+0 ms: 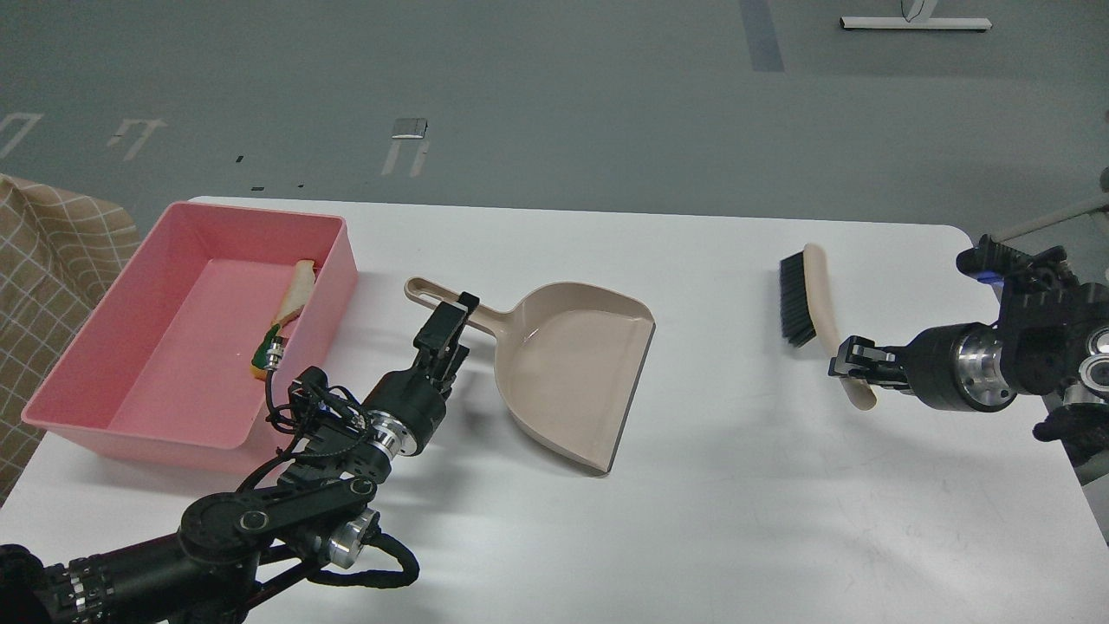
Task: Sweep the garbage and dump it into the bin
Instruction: 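Lower the dustpan back onto the table with the left gripper, then set the brush down on the table and open the right gripper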
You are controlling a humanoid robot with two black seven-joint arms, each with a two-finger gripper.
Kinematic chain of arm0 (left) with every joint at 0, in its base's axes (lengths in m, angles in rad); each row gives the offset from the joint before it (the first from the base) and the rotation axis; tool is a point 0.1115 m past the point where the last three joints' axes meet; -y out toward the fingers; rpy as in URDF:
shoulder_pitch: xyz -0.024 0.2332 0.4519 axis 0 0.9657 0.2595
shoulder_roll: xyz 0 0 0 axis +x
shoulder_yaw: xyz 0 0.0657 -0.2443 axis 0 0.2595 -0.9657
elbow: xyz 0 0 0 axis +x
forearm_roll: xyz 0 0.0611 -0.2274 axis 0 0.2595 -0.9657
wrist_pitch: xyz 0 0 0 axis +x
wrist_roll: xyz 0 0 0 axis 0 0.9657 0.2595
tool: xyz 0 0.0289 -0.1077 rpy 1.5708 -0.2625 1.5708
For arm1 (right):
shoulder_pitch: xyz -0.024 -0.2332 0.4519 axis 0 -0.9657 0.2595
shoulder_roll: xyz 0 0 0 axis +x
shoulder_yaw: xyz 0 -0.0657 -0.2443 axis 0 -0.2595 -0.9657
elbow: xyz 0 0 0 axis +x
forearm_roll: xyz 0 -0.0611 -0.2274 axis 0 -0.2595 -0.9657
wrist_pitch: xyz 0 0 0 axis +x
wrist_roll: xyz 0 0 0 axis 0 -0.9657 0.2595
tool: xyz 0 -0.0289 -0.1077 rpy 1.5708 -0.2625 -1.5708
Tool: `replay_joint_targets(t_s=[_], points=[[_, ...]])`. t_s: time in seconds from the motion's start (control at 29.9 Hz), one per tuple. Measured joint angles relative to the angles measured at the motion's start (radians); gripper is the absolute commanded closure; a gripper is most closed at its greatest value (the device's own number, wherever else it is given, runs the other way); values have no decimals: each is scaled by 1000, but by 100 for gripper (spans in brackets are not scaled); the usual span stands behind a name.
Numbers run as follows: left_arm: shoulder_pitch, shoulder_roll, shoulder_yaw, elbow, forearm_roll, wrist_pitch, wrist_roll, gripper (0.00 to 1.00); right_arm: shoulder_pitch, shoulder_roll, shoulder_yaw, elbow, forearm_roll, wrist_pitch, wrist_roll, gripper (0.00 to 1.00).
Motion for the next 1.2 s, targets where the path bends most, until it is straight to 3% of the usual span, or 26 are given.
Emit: replay_joint_targets(t_s=[0.13,0.2,0.27,0.87,1.2], points=[[6,3,-1,-11,0,0,0,3,3,1,-7,-4,0,0,0,33],[7,7,-1,-20,0,0,0,3,9,1,-8,-4,0,0,0,16],[7,15,-1,-35,0,0,1,3,17,1,-8,-5,3,0,0,5],[22,143,0,-186,-1,0,29,3,124,28,13,3,36,0,0,1],[10,223,-6,-288,-1,0,29,3,133,71,162,10,40,0,0,1]])
